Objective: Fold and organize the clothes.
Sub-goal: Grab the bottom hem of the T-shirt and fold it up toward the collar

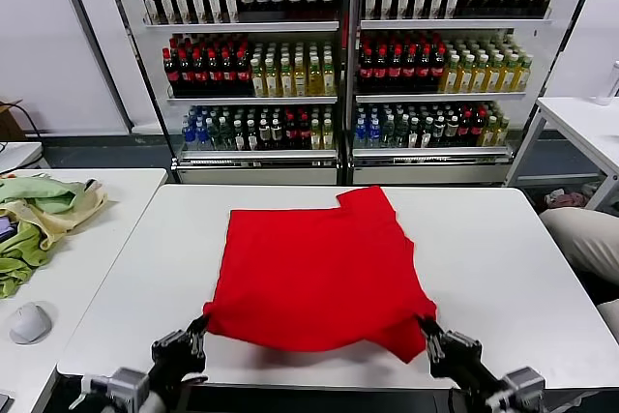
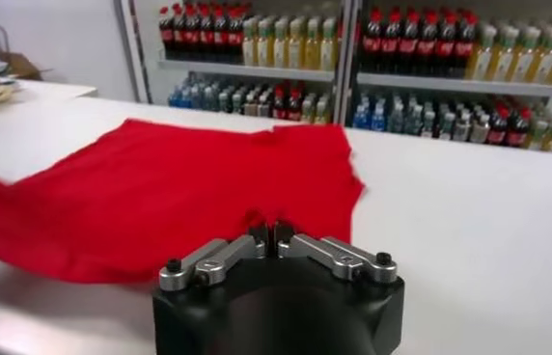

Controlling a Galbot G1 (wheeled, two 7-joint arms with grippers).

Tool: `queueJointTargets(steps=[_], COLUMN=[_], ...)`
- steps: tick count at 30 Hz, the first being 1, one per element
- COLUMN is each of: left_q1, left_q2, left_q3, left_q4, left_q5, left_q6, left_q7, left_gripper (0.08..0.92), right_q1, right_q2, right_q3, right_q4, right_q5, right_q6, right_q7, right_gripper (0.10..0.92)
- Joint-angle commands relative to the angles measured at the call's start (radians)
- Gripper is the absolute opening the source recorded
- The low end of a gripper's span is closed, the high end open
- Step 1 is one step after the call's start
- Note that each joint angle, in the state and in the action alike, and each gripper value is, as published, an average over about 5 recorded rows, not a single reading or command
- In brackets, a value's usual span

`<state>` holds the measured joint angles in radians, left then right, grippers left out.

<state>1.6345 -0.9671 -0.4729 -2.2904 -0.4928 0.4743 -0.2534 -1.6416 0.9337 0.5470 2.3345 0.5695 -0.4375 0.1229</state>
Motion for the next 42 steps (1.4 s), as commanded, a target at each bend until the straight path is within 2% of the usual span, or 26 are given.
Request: queueJointTargets(steps=[1,9,18,24,33,42], left_q1=[-0.293,-0.382,-0.409,-0.438,-0.473,-0.475], left_q2=[-0.051,-0.088,-0.103,-0.105,-0.110,-0.120], left_q3=[0.039,0.087,0.108,0.122,0.127,0.126], left_q4=[0.253,0.342,0.371,0.376,0.481,0.498], left_q5=[-0.087,-0.084,-0.064,-0.052,0.000,0.031], left_q6=[-0.021,-0.010,-0.002,0.013,0.011,0.011], left_q7=[0.053,0.086,0.131,0.143,0.148,0.144], left_gripper=[0.085,0.085,0.085,0.085,0.085,0.092], right_q1=[0.218,0.261,0.272,0.311,0.356,0.374], right_q2=[0.011,0.046,0.071,0.073,0.078,0.102], right_q3=[-0.082,-0.128,-0.166,-0.186,-0.195,-0.228], right_q4=[-0.142,-0.214,-0.245,-0.266,-0.290,-0.323], right_q5=[0.008,-0.036,-0.065,-0.066,-0.062,-0.088], right_q6=[-0.020,-0.016,-0.016,-0.018,-0.028,-0.071], right_q7=[0.027,0.028,0.040,0.048,0.059,0.078], right_gripper=[0.138,0.138,0.138,0.138,0.138,0.160])
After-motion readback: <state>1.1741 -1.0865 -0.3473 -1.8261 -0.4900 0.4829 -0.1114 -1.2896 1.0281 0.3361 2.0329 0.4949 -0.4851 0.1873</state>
